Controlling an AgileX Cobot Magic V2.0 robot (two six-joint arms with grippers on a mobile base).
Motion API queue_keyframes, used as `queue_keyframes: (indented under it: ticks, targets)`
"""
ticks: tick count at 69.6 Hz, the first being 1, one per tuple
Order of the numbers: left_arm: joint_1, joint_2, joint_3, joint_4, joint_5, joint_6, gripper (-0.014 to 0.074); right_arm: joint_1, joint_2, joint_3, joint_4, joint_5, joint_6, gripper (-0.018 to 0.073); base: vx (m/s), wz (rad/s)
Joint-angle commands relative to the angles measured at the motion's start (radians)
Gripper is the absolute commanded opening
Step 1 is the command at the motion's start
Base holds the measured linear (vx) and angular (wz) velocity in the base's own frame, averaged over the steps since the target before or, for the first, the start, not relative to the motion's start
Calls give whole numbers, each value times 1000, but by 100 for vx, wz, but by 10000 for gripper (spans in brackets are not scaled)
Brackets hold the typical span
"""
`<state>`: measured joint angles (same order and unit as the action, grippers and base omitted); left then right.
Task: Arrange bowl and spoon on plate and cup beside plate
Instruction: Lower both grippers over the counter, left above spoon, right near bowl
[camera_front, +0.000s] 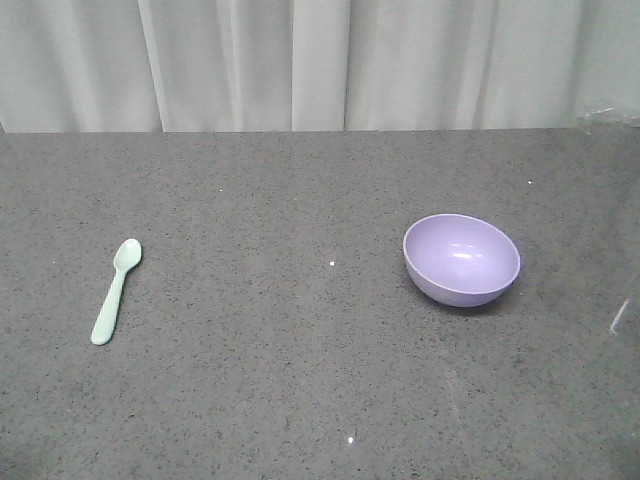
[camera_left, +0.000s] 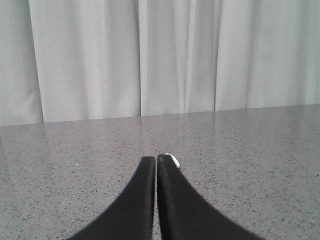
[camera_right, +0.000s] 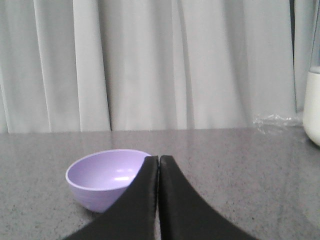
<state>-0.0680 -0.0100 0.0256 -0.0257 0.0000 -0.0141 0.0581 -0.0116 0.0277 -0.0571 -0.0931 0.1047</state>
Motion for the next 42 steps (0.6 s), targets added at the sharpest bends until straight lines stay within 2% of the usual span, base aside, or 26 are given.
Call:
queue_keyframes:
  ticks: [1, 8, 19, 32, 42]
  targets:
    - [-7, -15, -14, -5, -79, -11, -6, -6, -9, 2, -6, -138, 1, -6, 0, 0]
    - [-7, -15, -40, -5, -85, -12, -6, -6, -5, -33, 0, -109, 18, -6, 0, 0]
    - [-7, 3, -174, -5, 5, -29, -6, -6, 62, -242, -11, 192, 30, -6, 0, 0]
    - [-7, 183, -438, -5, 219, -70, -6, -6, 263, -551, -41, 494, 27, -6, 0, 0]
    - [-7, 398, -672, -5, 440, -98, -6, -6, 448, -778, -37, 725, 27, -6, 0, 0]
